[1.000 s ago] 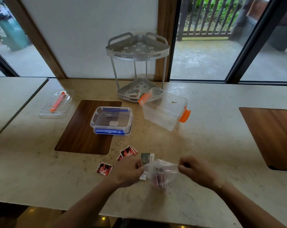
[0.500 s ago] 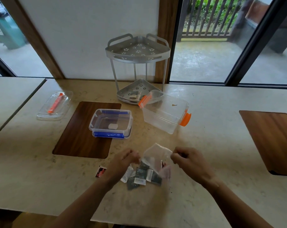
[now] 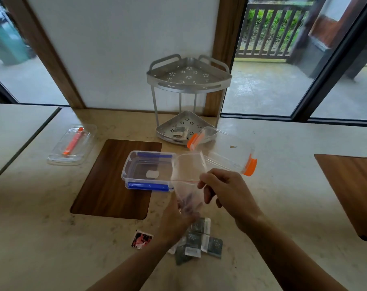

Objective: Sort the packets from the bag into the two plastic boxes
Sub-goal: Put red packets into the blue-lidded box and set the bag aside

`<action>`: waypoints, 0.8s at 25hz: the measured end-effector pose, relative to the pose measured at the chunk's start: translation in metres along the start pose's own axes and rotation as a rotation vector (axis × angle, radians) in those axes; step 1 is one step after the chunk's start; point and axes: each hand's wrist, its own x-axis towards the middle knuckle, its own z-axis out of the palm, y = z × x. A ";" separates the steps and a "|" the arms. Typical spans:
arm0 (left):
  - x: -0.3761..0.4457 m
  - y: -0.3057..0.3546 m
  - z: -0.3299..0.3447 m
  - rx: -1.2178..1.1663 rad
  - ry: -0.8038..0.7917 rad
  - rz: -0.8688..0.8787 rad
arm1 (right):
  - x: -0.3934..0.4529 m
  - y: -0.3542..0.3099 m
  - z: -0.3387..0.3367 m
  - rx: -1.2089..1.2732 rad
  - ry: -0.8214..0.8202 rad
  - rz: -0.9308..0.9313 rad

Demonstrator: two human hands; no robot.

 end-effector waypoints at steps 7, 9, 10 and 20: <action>0.019 -0.012 -0.066 -0.066 -0.015 -0.026 | 0.048 0.010 0.040 -0.046 0.225 -0.046; 0.024 -0.019 -0.085 -0.149 -0.052 -0.125 | 0.060 0.031 0.050 -0.105 0.204 0.075; 0.026 -0.022 -0.094 -0.195 -0.055 -0.184 | 0.064 0.041 0.057 -0.121 0.108 0.159; 0.054 -0.028 -0.168 -0.361 -0.154 -0.477 | 0.097 0.065 0.123 0.088 -0.192 0.459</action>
